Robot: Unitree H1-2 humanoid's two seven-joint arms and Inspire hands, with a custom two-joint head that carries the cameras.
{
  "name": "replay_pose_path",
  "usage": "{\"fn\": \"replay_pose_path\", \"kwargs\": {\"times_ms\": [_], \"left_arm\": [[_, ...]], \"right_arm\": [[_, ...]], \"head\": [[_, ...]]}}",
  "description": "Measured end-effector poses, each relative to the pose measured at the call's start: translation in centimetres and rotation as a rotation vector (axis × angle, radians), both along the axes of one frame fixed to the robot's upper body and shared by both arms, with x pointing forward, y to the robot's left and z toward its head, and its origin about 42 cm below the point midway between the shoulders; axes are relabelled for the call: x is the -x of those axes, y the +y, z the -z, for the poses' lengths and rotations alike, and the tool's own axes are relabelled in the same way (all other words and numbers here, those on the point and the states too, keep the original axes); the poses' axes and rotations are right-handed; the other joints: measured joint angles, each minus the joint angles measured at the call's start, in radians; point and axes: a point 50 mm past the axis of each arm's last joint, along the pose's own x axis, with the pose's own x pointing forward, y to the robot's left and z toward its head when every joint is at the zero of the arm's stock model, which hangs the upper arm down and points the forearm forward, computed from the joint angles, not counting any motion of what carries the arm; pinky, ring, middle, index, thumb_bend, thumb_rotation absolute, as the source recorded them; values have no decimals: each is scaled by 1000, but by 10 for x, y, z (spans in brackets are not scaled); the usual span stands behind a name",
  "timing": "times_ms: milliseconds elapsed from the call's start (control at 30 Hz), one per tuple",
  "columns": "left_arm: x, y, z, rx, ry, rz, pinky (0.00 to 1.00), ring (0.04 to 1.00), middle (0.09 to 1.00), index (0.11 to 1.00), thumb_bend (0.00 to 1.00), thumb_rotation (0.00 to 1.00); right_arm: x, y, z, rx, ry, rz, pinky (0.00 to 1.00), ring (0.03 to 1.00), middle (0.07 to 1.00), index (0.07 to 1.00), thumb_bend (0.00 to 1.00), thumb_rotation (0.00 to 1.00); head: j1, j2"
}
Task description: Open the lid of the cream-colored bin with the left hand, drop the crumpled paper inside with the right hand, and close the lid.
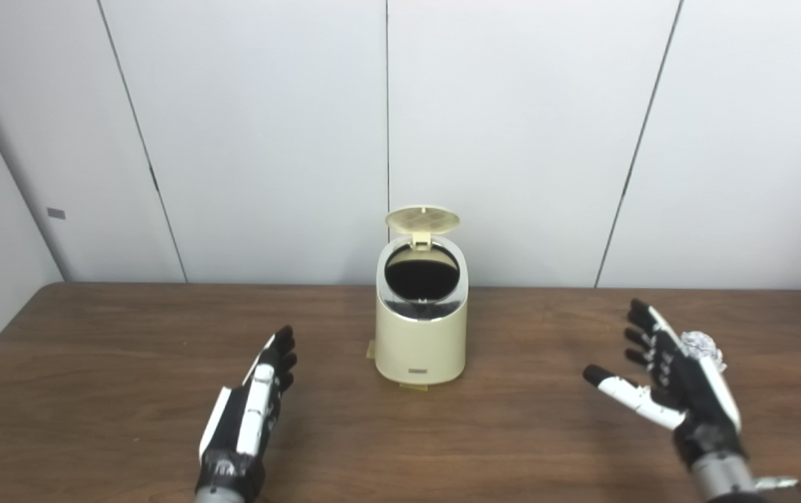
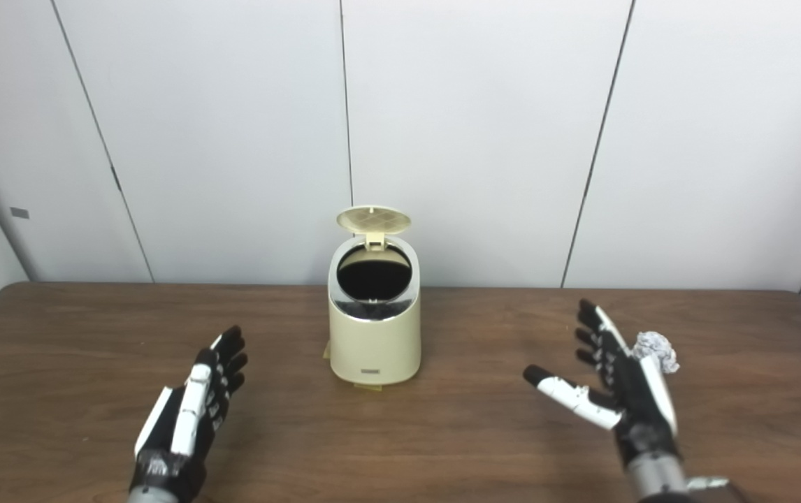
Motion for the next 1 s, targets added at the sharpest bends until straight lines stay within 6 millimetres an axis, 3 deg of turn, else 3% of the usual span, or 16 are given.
{"fn": "replay_pose_path", "kwargs": {"times_ms": [167,233,467,667,867,1000], "left_arm": [[0,1,7,8,21,-25,1000,1000,1000,1000,544,971],[0,2,7,5,14,-24,1000,1000,1000,1000,542,992],[-1,15,9,-11,23,-13,1000,1000,1000,1000,514,1000],[-2,22,9,-25,21,5,1000,1000,1000,1000,490,1000],[-2,31,7,-21,26,19,1000,1000,1000,1000,491,997],[-1,36,2,-22,29,17,1000,1000,1000,1000,485,982]], "right_arm": [[-6,-27,-30,166,6,19,788,854,891,889,858,210],[-8,-28,-35,209,19,30,737,830,874,870,882,253],[-18,-49,-51,405,61,111,742,847,872,863,904,172],[-26,-53,-54,475,89,143,730,839,869,858,892,45],[-35,-54,-48,485,118,172,712,823,854,848,902,29],[-43,-64,-40,494,175,195,758,862,883,867,878,74]], "head": [[-42,8],[-67,9],[-195,3],[-296,-8],[-336,-6],[-345,-3]]}}
